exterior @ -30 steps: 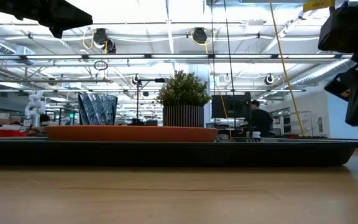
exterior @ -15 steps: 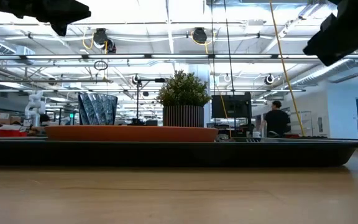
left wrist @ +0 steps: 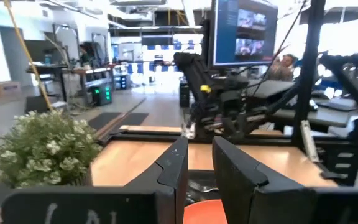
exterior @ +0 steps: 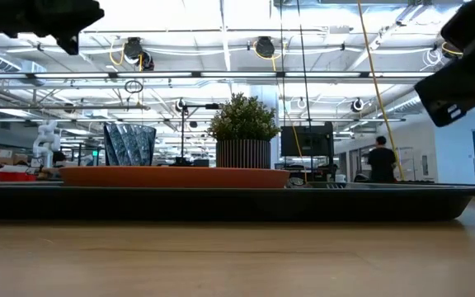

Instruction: Pick and place plate/cup/fork/spoon on tray

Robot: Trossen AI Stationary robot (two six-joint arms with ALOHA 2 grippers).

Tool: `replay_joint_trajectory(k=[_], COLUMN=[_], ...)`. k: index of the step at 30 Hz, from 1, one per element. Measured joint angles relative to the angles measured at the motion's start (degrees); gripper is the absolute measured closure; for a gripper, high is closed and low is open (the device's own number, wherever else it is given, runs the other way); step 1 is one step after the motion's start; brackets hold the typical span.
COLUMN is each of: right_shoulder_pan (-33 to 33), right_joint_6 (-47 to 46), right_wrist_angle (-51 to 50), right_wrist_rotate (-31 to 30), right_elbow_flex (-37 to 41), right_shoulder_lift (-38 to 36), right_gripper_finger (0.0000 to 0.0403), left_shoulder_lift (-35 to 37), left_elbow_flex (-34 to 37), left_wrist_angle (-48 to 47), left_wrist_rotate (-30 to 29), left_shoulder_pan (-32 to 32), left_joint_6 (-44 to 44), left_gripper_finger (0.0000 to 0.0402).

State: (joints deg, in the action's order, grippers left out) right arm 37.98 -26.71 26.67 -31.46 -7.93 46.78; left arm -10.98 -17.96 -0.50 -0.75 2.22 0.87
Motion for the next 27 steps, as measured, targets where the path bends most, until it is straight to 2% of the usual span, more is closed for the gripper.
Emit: replay_joint_trajectory(k=[6,14,18,23,27], right_shoulder_pan=[-0.02,-0.15,-1.67,-4.02,-6.03], right_joint_6=[2.94,9.39,10.33,10.24,10.37], right_wrist_angle=[8.92,7.8,7.46,6.34,5.58], right_wrist_rotate=[-0.26,-0.07,-1.53,-0.09,0.25], right_elbow_flex=[6.66,6.87,6.92,6.97,6.97], right_shoulder_lift=[-4.52,-6.42,-6.46,-6.44,-6.44], right_gripper_finger=[0.0403,0.0403,0.0403,0.0403,0.0403], left_shoulder_lift=[5.41,10.21,10.57,10.64,10.64], left_elbow_flex=[4.39,8.65,10.32,13.4,17.4], left_wrist_angle=[0.17,0.24,0.38,0.95,6.69], left_wrist_rotate=[0.81,1.4,3.82,6.79,6.92], left_shoulder_pan=[0.04,1.92,3.7,5.46,6.22], left_joint_6=[-3.01,-5.58,-7.23,-10.79,-9.89], left_gripper_finger=[0.0323,0.0323,0.0323,0.0323,0.0323])
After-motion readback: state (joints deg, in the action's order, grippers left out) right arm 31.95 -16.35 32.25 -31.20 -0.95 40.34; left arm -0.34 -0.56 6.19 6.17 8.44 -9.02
